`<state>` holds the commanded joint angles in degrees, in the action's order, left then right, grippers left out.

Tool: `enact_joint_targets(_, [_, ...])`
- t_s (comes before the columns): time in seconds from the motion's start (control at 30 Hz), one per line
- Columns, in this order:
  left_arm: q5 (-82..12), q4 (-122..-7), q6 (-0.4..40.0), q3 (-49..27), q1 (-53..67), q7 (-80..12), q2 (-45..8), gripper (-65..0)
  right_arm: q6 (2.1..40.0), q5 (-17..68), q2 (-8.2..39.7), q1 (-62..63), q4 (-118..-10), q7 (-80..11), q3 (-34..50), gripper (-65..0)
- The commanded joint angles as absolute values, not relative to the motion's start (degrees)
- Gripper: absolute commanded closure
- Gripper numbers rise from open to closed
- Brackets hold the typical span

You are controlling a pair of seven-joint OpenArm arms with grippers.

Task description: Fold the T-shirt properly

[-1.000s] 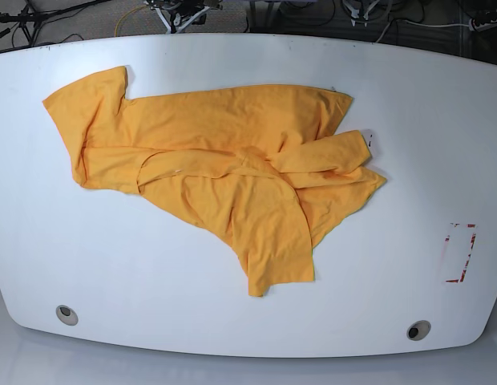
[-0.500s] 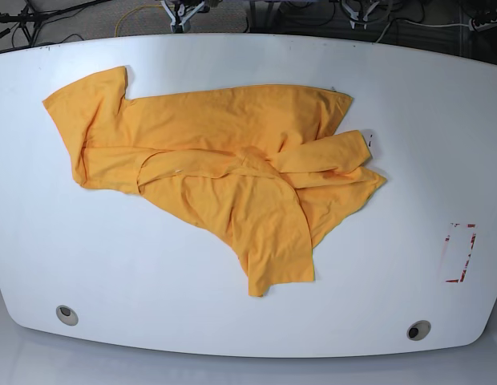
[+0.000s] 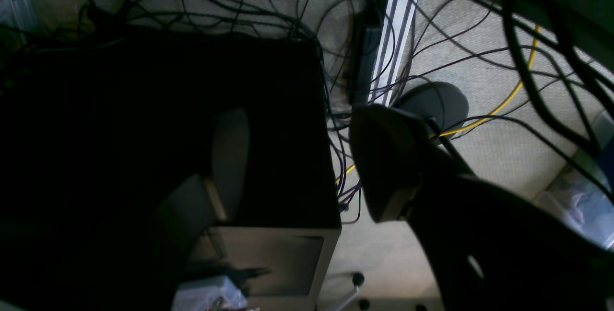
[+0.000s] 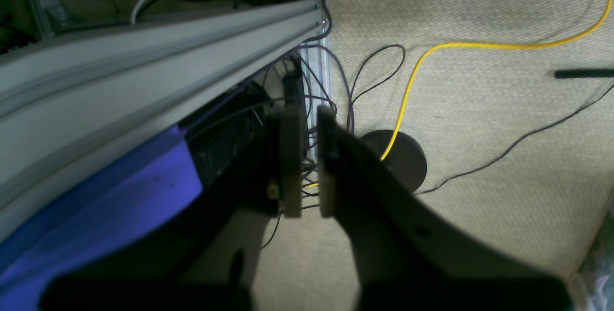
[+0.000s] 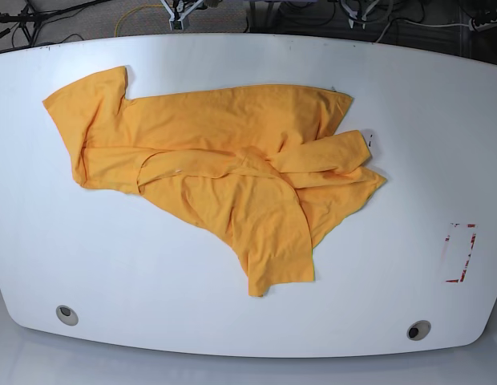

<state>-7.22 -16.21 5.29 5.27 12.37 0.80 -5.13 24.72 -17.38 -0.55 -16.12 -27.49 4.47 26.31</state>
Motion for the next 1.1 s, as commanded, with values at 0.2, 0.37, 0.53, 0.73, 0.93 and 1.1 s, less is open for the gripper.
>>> enact_joint_targets(0.2, [-7.1,-21.0,5.0,5.6,14.4,1.0,-5.0,-28.1,25.6,-17.4,-2.0,-18.7,-31.2,4.3,25.3,-5.5])
enact_joint_targets(0.37, [-7.1,-23.7,5.0,5.4,16.0,1.2,-5.3,-27.5,25.7,-16.9,-2.4,-20.1,-32.7,4.2,25.2,-5.5])
enact_joint_targets(0.53, [-7.2,-25.9,4.9,5.4,17.7,1.6,-5.5,-29.2,25.8,-15.6,-2.5,-21.4,-34.2,4.1,25.4,-5.6])
enact_joint_targets(0.73, [-6.4,-29.0,4.8,5.5,21.5,3.4,-5.8,-32.0,26.1,-11.8,-1.4,-23.4,-35.4,3.6,26.5,-5.4])
enact_joint_targets(0.93, [-6.1,-30.9,4.9,5.6,23.4,4.4,-6.0,-32.2,26.1,-11.2,-1.2,-24.5,-37.0,3.7,26.5,-5.5])
enact_joint_targets(1.1, [-5.6,-31.0,4.0,6.0,22.7,5.6,-5.7,-31.5,25.6,-13.5,-1.1,-24.7,-40.6,3.8,26.3,-5.6])
